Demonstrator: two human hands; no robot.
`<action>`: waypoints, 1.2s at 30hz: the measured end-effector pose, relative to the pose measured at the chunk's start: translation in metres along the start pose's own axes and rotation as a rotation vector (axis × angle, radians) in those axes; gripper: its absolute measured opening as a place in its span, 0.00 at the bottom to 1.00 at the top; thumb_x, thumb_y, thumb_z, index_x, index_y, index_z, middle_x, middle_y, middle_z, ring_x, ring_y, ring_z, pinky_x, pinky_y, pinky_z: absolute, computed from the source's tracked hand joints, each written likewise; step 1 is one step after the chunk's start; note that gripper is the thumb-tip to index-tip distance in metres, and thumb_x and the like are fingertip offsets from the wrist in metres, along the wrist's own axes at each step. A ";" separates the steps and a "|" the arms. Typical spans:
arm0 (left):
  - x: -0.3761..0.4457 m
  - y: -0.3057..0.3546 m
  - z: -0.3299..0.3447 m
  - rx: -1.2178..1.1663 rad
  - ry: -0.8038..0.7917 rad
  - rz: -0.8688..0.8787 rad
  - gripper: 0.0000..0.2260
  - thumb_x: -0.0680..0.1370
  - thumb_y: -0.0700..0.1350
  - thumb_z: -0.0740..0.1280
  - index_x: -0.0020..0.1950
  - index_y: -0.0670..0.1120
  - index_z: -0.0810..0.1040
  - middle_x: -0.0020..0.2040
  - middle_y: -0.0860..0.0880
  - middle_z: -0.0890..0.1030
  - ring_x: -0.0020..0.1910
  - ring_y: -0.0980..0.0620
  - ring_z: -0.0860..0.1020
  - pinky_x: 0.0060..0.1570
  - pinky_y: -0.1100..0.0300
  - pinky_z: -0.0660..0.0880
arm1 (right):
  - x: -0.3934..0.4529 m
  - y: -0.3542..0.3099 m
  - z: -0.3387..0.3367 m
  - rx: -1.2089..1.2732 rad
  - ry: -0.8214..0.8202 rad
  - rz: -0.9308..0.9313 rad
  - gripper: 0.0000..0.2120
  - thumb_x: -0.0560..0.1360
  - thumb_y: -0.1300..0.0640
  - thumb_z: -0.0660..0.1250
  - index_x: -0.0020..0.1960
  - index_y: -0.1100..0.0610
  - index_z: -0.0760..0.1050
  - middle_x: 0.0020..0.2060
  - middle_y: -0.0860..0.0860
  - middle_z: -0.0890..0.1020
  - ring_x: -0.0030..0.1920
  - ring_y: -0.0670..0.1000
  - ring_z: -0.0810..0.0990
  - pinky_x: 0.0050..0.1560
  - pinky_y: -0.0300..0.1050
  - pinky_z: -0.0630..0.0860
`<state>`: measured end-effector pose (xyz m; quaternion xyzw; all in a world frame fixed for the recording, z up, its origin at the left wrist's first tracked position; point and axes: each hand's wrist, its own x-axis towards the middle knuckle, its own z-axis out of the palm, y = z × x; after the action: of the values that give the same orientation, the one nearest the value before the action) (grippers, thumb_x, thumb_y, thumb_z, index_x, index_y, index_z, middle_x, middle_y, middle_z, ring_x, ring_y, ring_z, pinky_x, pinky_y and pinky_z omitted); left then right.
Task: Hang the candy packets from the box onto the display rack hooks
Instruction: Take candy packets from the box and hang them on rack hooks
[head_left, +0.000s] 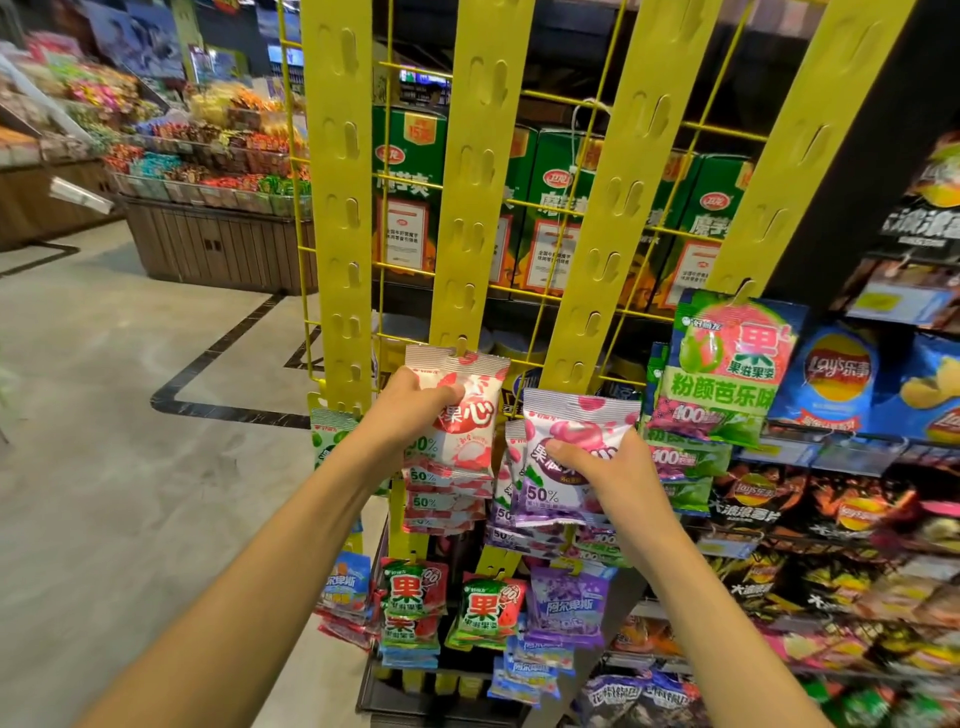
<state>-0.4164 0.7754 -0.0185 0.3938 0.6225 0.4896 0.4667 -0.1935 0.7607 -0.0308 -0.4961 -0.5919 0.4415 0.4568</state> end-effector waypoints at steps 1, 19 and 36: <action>0.000 -0.002 -0.001 0.003 -0.001 0.002 0.16 0.81 0.49 0.70 0.59 0.46 0.65 0.49 0.41 0.84 0.40 0.46 0.85 0.47 0.46 0.83 | 0.002 -0.001 0.000 0.010 0.009 -0.003 0.10 0.72 0.53 0.78 0.50 0.52 0.78 0.48 0.49 0.85 0.45 0.53 0.84 0.41 0.46 0.77; 0.000 -0.007 -0.022 0.036 -0.056 0.063 0.17 0.79 0.50 0.72 0.61 0.44 0.69 0.52 0.41 0.85 0.45 0.42 0.87 0.49 0.42 0.83 | 0.053 -0.026 0.000 0.081 0.010 0.247 0.32 0.67 0.50 0.81 0.67 0.58 0.76 0.54 0.51 0.85 0.47 0.47 0.84 0.35 0.41 0.74; 0.006 -0.009 -0.021 0.014 -0.097 0.070 0.16 0.80 0.50 0.71 0.60 0.46 0.69 0.51 0.42 0.85 0.44 0.44 0.87 0.51 0.41 0.83 | 0.053 -0.021 0.000 0.122 0.021 0.272 0.18 0.82 0.43 0.60 0.62 0.53 0.80 0.56 0.54 0.85 0.56 0.54 0.84 0.59 0.53 0.79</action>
<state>-0.4380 0.7739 -0.0261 0.4419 0.5885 0.4815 0.4759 -0.2027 0.8106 -0.0046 -0.5476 -0.4865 0.5292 0.4282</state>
